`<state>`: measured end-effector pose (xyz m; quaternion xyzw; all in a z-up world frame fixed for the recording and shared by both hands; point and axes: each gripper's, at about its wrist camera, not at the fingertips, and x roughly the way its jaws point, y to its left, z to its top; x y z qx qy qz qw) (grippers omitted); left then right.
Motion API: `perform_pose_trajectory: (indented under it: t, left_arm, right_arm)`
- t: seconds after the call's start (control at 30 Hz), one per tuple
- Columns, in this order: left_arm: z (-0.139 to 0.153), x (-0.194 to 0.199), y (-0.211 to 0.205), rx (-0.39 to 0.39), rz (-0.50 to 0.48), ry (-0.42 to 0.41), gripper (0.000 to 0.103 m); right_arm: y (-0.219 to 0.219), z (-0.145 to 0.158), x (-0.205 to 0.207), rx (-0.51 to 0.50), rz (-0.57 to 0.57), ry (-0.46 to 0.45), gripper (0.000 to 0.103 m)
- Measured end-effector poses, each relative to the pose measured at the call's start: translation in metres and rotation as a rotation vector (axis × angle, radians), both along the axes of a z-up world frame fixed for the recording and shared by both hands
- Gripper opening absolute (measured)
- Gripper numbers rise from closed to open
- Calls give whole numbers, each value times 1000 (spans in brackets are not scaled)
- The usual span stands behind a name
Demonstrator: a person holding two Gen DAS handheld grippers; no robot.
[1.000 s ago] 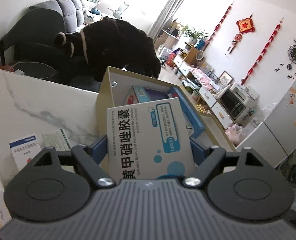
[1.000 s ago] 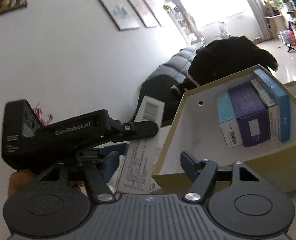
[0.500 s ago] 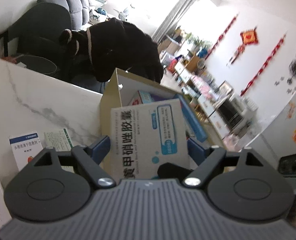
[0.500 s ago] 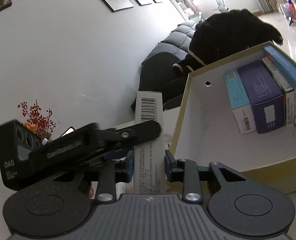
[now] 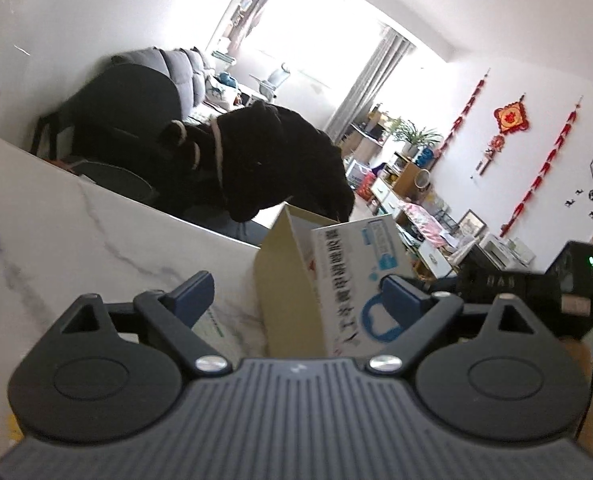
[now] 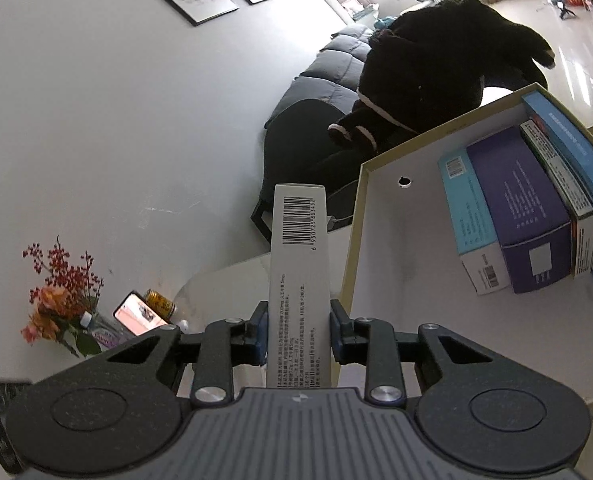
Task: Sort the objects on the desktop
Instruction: 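Lower the white barcode box into the tan box with the right gripper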
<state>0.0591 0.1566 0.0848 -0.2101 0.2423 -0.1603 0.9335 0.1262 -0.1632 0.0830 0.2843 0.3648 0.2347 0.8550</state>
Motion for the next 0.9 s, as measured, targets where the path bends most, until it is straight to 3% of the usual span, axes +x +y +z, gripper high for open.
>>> perform_pose_trajectory:
  t: [0.27,0.43,0.67,0.9]
  left_arm:
    - [-7,-15,15,11,21,17,94]
    - [-14,-21,25,5,42,41,94]
    - [-18,-26,32,1,60,71,94]
    - [-22,-33,42,-14,85,91,94]
  right_arm:
    - [-13,12,28,-64,-119,-8,32]
    - [-5,7,53,-224,-186,2,33]
    - [31,-26,94,-439,-165,58,32]
    - [63,-54,124,-631,-143,41,33]
